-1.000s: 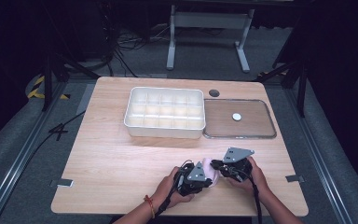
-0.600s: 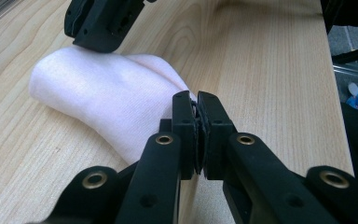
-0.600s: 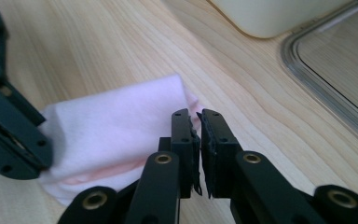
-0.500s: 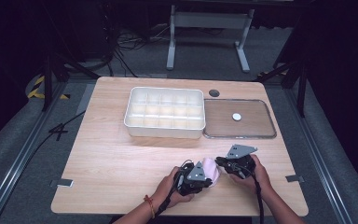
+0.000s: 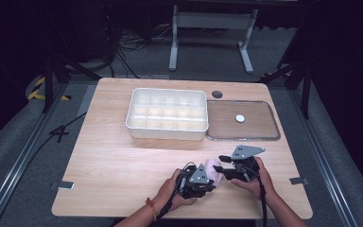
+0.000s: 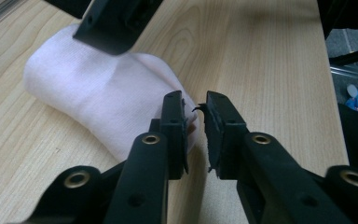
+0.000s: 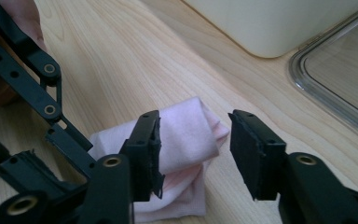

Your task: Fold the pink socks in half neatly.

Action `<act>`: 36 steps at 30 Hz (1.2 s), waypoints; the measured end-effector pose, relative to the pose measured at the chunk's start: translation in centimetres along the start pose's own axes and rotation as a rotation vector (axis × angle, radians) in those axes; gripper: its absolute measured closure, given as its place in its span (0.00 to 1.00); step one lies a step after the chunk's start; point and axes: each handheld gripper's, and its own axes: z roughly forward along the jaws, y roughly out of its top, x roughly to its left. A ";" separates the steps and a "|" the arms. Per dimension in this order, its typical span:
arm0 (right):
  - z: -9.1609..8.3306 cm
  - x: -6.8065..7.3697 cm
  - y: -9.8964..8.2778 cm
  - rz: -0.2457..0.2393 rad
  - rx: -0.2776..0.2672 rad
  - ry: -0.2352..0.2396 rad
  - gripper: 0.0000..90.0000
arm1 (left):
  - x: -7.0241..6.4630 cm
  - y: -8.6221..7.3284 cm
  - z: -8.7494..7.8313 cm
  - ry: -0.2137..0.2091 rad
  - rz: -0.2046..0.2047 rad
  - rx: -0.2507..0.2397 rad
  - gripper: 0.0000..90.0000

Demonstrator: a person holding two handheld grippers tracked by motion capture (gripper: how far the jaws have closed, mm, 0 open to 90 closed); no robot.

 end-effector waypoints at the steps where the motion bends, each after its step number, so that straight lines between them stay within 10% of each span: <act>1: 0.2 0.0 0.0 0.002 0.006 0.003 0.56 | 0.0 0.0 0.0 -0.006 -0.001 -0.004 0.84; 12: 0.5 0.1 0.2 0.041 0.002 -0.023 0.42 | 0.1 0.8 -3.4 0.025 0.024 -0.045 0.63; 20: 1.2 0.0 0.1 0.065 0.034 -0.014 0.38 | 0.8 -0.3 -5.6 0.108 0.043 0.067 0.45; 31: 2.9 -1.3 -0.7 0.162 0.108 0.128 0.41 | 2.2 -5.2 -10.4 0.205 -0.044 0.140 0.34; 36: 2.9 -1.2 -0.5 0.155 0.125 0.188 0.62 | 2.9 -7.7 -12.4 0.250 -0.091 0.161 0.33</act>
